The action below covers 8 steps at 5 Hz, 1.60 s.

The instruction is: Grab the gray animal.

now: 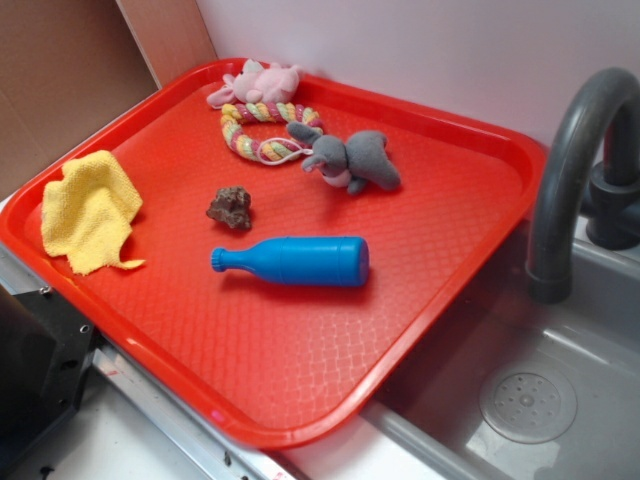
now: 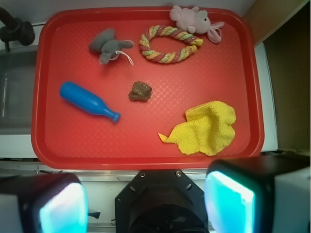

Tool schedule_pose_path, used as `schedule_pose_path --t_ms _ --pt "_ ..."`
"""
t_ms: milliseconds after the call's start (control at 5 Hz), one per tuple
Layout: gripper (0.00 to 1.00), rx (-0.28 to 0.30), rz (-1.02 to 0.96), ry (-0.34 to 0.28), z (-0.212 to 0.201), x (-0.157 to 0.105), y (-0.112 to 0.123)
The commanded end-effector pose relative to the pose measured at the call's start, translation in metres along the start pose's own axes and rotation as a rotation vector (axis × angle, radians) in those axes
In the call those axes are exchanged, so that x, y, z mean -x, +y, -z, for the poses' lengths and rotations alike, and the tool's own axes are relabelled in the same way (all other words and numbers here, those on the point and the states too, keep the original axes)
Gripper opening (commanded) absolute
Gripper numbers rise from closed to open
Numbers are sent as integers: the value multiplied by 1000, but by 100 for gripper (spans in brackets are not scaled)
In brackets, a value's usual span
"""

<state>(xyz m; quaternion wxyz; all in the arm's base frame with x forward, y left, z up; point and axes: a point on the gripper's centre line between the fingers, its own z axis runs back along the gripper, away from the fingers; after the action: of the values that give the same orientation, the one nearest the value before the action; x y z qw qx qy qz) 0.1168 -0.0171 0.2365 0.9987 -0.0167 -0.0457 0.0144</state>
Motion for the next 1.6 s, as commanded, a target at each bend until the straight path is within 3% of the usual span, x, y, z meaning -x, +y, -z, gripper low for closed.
schedule_pose_path --t_ms 0,200,600,800,1000,1200,1400 --pt "100 0 0 0 0 0 0" --pt "100 -93 -2 -51 2 -13 0" --pt "100 -198 161 -141 36 -65 1" --pt "100 -196 318 -163 59 -101 -5" --pt "100 -153 394 -157 80 -127 -19" --pt "100 -95 492 -136 103 -149 -36" --pt "100 -41 490 -64 123 -164 -46"
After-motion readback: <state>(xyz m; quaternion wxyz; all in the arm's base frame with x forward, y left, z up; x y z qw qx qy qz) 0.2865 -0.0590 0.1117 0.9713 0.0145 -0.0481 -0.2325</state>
